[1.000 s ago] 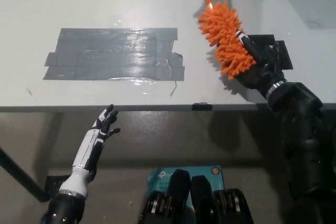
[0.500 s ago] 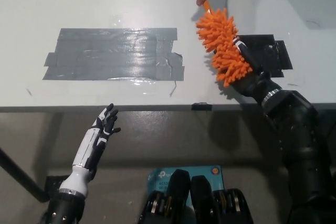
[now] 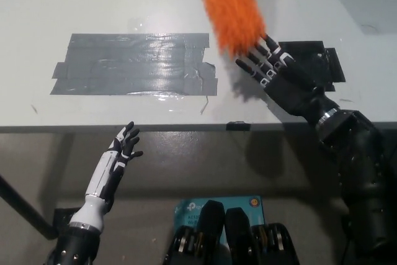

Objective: An orange duster is kept infront of the robot in the middle of the table and the robot extends its right arm to grab the duster, picks it up and hands it to a person

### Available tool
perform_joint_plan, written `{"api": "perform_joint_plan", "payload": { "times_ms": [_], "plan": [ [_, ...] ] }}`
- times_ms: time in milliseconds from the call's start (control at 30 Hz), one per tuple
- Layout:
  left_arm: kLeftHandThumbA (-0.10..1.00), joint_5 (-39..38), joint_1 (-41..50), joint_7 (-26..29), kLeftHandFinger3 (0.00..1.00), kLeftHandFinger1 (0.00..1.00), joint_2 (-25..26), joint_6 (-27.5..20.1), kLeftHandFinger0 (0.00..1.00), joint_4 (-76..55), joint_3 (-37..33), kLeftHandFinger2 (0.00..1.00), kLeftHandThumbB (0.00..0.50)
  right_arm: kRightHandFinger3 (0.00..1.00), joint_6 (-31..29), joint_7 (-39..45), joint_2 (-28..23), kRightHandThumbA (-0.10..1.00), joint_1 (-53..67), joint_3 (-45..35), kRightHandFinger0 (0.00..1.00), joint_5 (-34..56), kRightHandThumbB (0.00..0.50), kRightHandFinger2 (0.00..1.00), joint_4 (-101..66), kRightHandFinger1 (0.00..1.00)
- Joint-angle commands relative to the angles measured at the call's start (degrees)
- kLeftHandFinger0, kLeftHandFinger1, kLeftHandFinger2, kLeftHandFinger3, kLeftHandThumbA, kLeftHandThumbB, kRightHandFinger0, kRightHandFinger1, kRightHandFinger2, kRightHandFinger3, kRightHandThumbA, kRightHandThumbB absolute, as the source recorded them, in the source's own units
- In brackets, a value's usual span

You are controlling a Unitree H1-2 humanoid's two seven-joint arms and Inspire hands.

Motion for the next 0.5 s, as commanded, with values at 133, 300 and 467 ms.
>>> {"api": "perform_joint_plan", "payload": {
  "times_ms": [133, 300, 467],
  "plan": [
    [0.92, -0.5, -1.8, -0.9, 1.0, 0.95, 1.1, -0.6, 0.85, -0.6, 0.4, 1.0, 0.143, 1.0, -1.6, 6.5, -2.6, 0.75, 2.6, 1.6, 1.0, -0.1, 0.5, 1.0, -12.6, 1.0],
    [0.92, -0.7, -1.8, -1.0, 1.0, 0.95, 1.4, -0.8, 0.85, -0.3, 0.5, 1.0, 0.141, 1.0, -5.9, 3.6, -4.3, 0.88, 9.7, 4.9, 1.0, -6.8, 0.5, 1.0, -29.3, 1.0],
    [0.93, -0.7, -1.3, -1.0, 1.0, 0.95, 1.3, -1.3, 0.85, 0.4, 0.4, 1.0, 0.161, 1.0, -15.2, -1.0, -4.4, 0.88, 20.3, 8.3, 1.0, -19.8, 0.389, 1.0, -42.9, 1.0]
  ]
}}
